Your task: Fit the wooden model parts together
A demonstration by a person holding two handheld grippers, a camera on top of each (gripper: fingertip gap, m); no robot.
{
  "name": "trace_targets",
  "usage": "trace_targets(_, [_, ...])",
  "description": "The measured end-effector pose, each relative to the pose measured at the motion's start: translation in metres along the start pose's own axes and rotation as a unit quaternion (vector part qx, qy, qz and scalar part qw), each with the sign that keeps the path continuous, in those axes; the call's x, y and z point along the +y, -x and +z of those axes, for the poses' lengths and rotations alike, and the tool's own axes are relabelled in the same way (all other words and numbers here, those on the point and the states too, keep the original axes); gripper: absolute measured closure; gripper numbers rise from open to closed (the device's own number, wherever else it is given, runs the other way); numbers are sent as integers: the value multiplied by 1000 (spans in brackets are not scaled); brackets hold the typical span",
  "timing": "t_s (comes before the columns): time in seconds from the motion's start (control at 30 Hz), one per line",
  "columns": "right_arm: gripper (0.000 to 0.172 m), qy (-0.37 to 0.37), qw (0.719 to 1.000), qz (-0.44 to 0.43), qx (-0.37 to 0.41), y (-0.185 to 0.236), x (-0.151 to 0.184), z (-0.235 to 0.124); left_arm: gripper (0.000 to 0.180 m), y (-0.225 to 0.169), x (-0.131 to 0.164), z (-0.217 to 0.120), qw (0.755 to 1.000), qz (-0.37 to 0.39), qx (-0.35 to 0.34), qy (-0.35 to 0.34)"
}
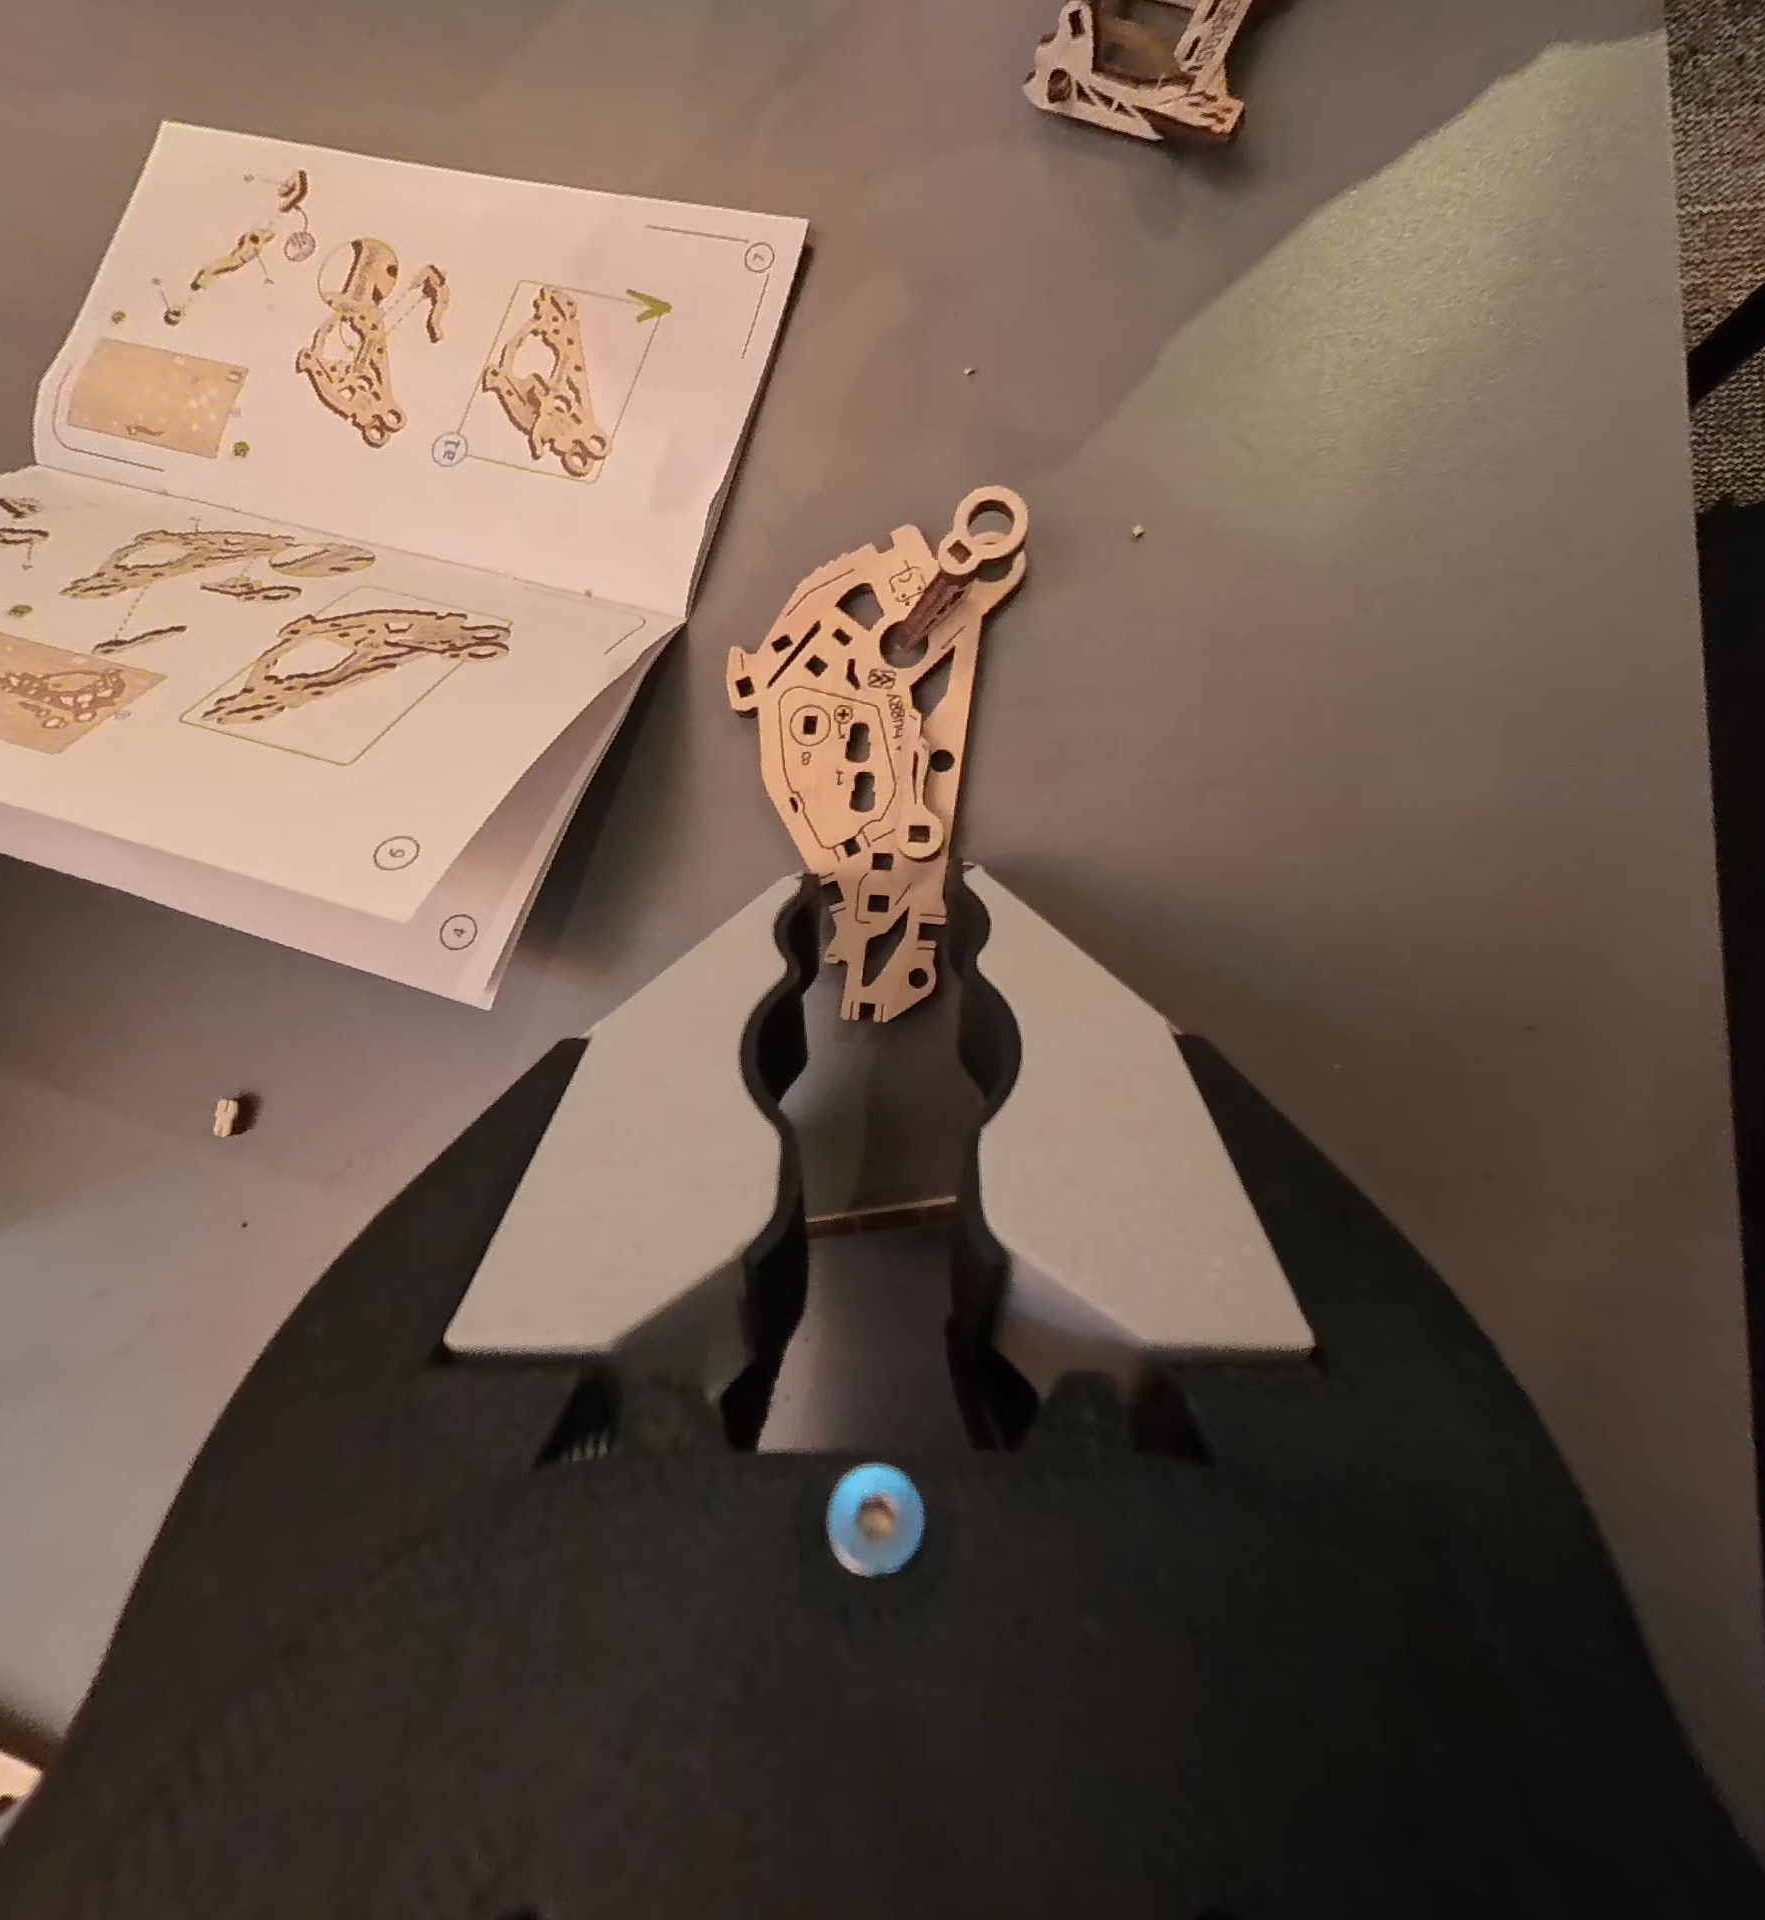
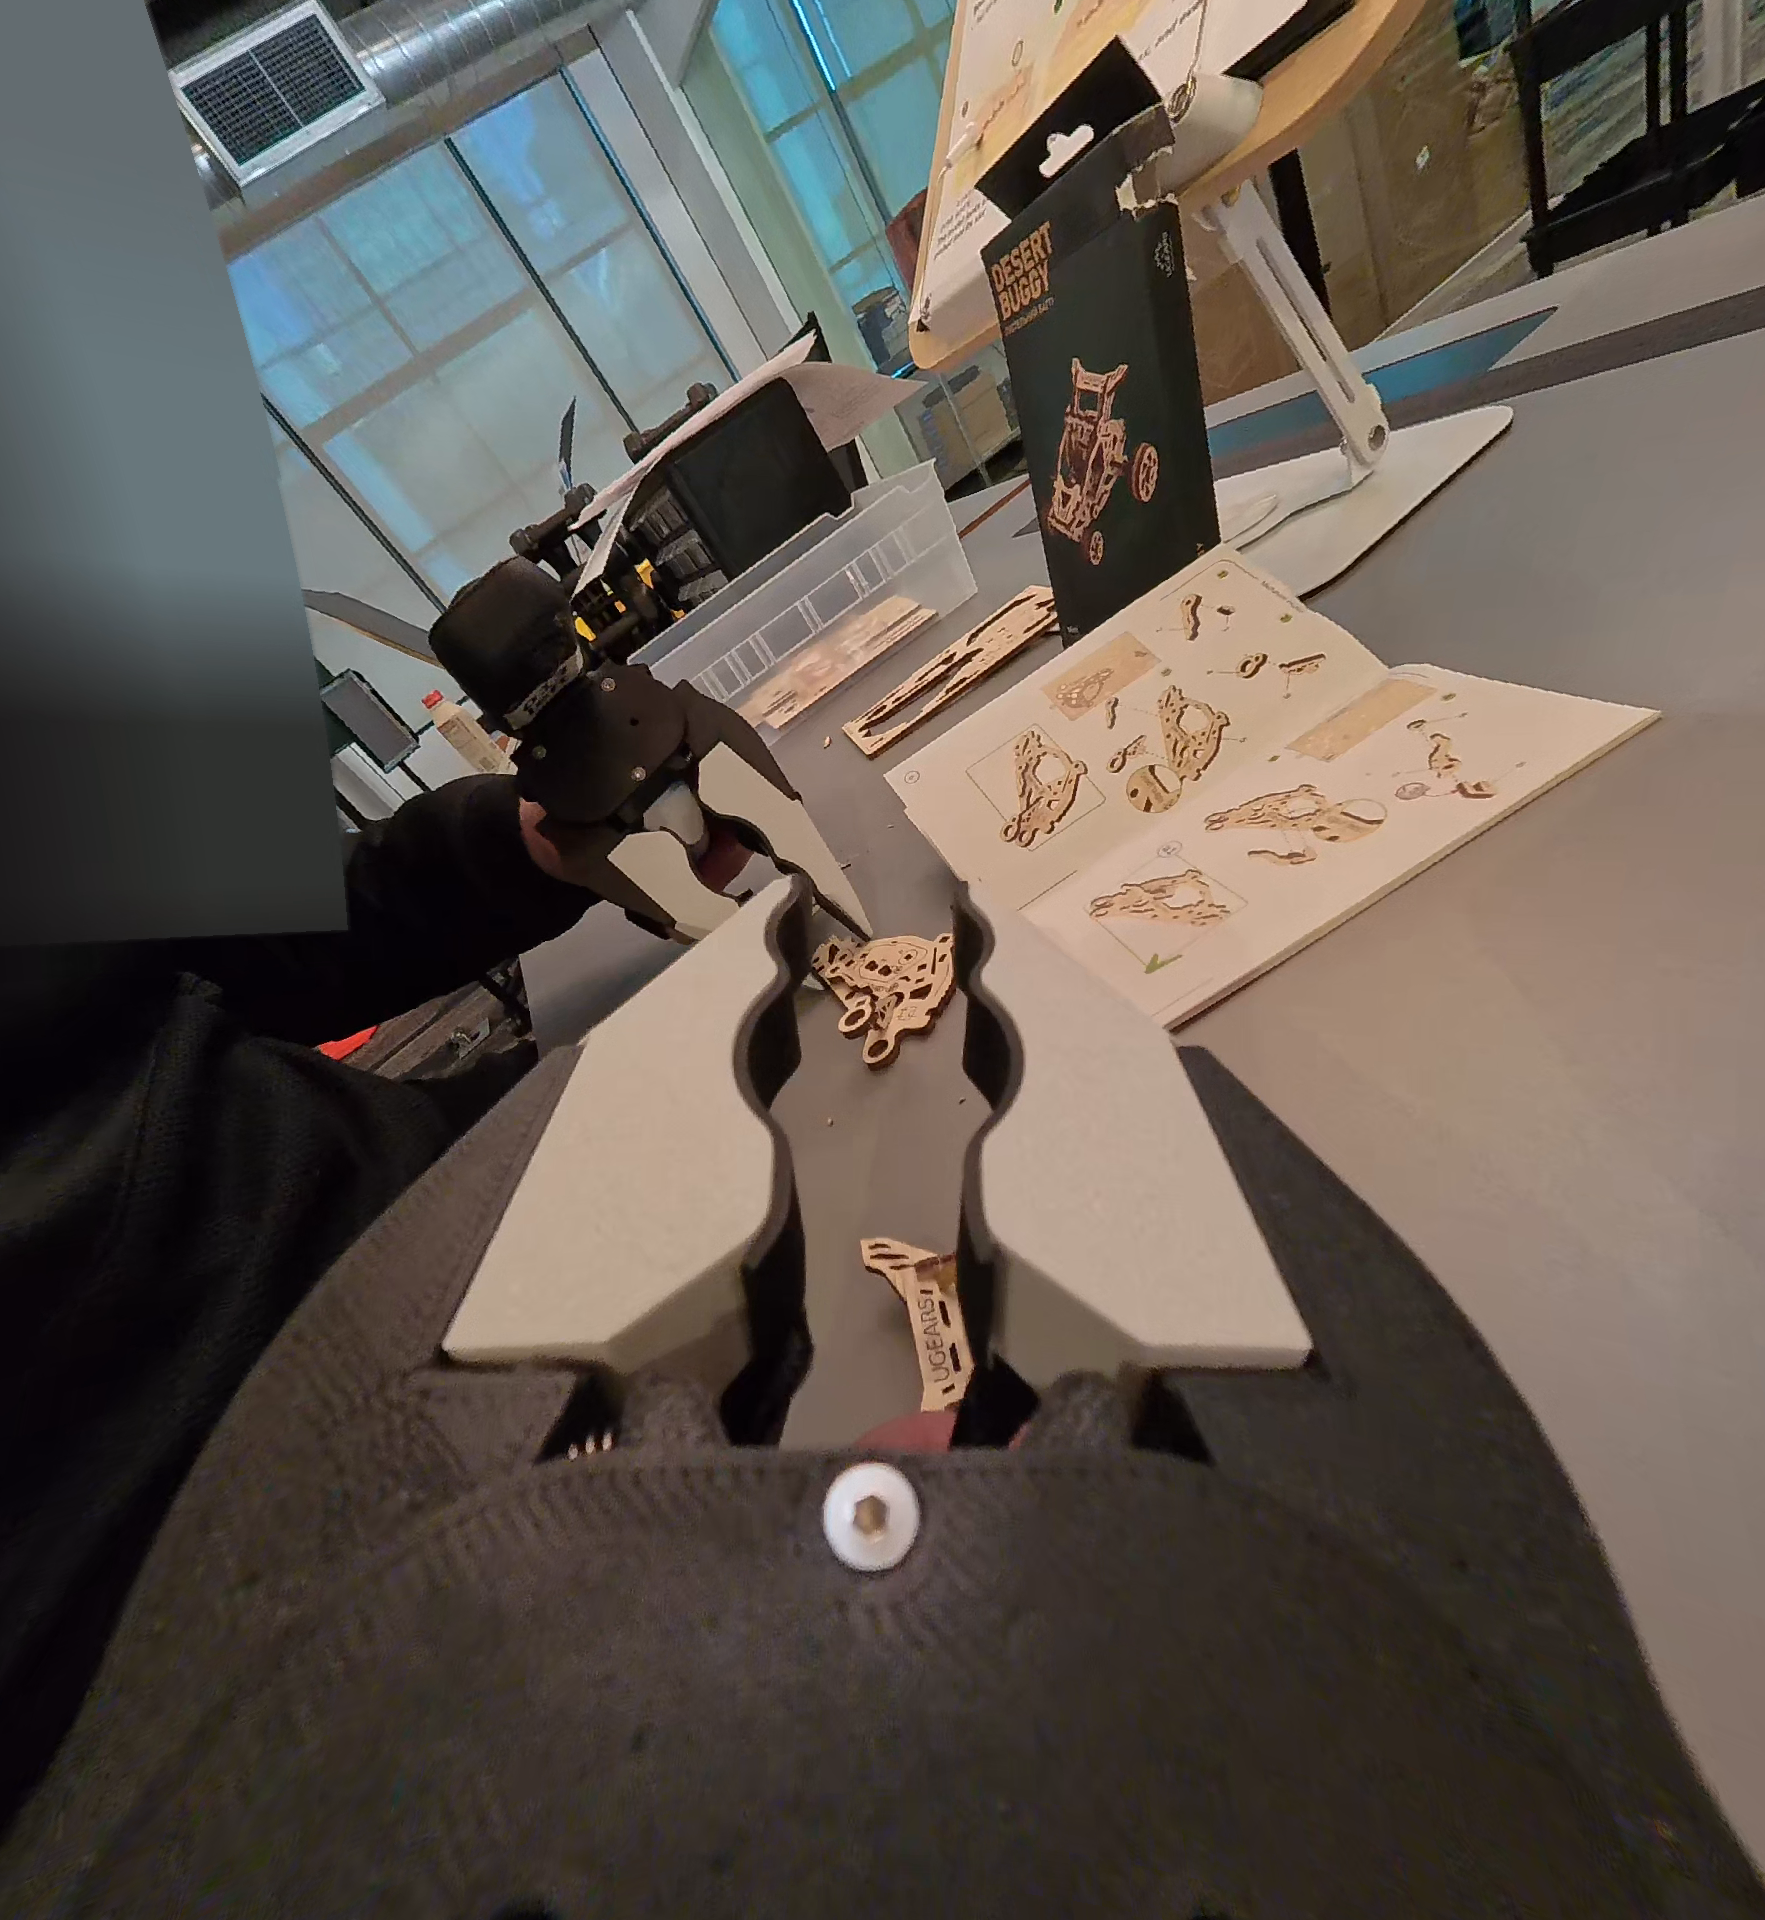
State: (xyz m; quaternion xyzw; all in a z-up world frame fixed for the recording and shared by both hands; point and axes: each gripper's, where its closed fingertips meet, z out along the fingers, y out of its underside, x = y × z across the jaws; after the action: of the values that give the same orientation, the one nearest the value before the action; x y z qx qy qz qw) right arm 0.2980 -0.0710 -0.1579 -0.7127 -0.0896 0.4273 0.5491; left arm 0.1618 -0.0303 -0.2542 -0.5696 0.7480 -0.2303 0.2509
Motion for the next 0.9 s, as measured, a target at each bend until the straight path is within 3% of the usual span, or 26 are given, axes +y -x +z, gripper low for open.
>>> trace_targets(0.03, [147, 0, 1000, 0, 0, 0, 0, 0, 159, 0, 0, 0, 1000, 2, 0, 0])
trace_targets(0.9, [148, -8, 1000, 1, -4, 1, -2, -1, 157, 0, -5, -8, 999, 7, -33, -20])
